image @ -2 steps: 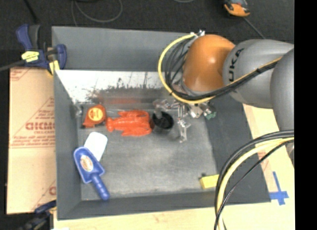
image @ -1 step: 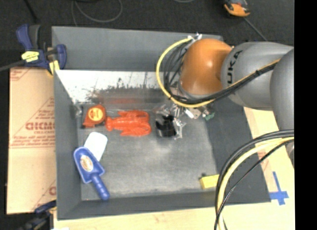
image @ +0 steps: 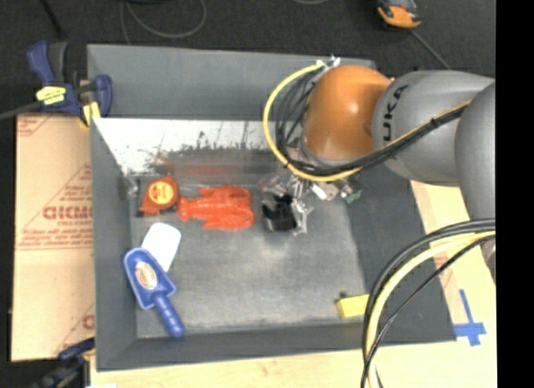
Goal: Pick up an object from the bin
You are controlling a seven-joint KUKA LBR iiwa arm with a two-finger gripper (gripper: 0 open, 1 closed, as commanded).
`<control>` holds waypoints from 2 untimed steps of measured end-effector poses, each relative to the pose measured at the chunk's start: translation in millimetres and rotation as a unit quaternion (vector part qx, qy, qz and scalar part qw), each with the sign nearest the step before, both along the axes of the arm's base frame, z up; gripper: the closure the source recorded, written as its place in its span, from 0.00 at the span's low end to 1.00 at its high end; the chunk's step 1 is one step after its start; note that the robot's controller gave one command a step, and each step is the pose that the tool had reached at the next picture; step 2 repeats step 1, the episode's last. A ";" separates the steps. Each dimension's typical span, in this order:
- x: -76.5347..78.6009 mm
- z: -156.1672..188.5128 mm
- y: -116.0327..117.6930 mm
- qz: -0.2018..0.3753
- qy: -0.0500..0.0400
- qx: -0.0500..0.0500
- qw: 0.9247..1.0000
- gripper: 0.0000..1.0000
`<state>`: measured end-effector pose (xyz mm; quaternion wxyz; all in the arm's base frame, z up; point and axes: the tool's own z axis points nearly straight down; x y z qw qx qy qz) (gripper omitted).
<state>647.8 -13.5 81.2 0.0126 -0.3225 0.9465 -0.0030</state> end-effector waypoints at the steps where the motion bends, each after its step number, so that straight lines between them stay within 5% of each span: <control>1: -50.7 144.4 17.7 0.013 0.010 -0.001 1.000 1.00; 2: -50.7 144.4 17.7 0.013 0.010 -0.001 1.000 1.00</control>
Offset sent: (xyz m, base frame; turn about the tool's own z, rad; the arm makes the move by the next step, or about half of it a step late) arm 0.0000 0.0000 0.0000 0.0000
